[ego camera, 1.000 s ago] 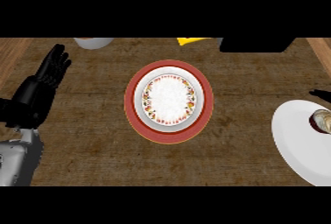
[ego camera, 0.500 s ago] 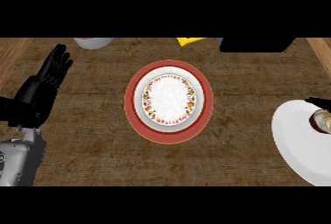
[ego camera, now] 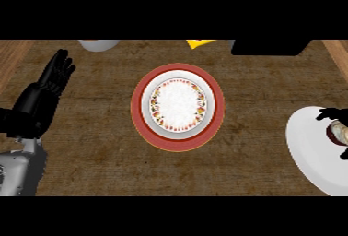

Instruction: Pick the cupcake from the plate and place it in the plate

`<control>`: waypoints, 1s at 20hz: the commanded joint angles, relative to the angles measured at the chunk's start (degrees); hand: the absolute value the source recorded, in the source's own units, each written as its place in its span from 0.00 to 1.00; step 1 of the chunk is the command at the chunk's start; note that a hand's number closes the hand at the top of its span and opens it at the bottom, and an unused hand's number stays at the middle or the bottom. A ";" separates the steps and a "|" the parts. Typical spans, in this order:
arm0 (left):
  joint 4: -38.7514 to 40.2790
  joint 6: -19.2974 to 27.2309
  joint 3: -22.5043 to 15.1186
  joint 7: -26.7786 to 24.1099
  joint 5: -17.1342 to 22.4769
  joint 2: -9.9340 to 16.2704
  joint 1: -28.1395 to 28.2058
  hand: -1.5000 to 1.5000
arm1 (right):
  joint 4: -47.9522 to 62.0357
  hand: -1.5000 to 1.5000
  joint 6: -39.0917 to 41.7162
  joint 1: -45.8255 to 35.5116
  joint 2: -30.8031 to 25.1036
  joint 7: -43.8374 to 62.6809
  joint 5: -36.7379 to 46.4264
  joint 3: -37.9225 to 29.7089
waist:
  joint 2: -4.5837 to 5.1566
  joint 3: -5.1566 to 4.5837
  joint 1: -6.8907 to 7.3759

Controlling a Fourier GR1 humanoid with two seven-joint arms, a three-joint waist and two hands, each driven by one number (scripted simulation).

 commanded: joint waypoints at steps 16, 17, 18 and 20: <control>-0.90 2.05 5.13 1.66 -0.66 2.51 5.02 0.50 | -12.71 1.00 -28.75 18.33 13.90 34.60 -3.58 -12.47 | -3.28 -0.81 -10.00; -0.73 2.03 4.99 1.92 -0.51 2.28 4.93 0.50 | -15.84 1.00 -29.02 17.74 14.63 36.01 -3.57 -12.23 | -3.21 -0.86 -9.68; -1.51 1.58 5.57 1.36 -0.40 3.00 6.09 0.50 | -17.50 1.00 -30.53 19.65 17.21 36.83 -3.36 -11.46 | -3.38 -0.79 -8.91; -1.27 1.22 5.63 1.73 0.05 3.15 5.29 0.50 | -23.36 1.00 -32.10 20.50 20.24 38.08 -3.46 -10.34 | -3.15 -0.70 -8.98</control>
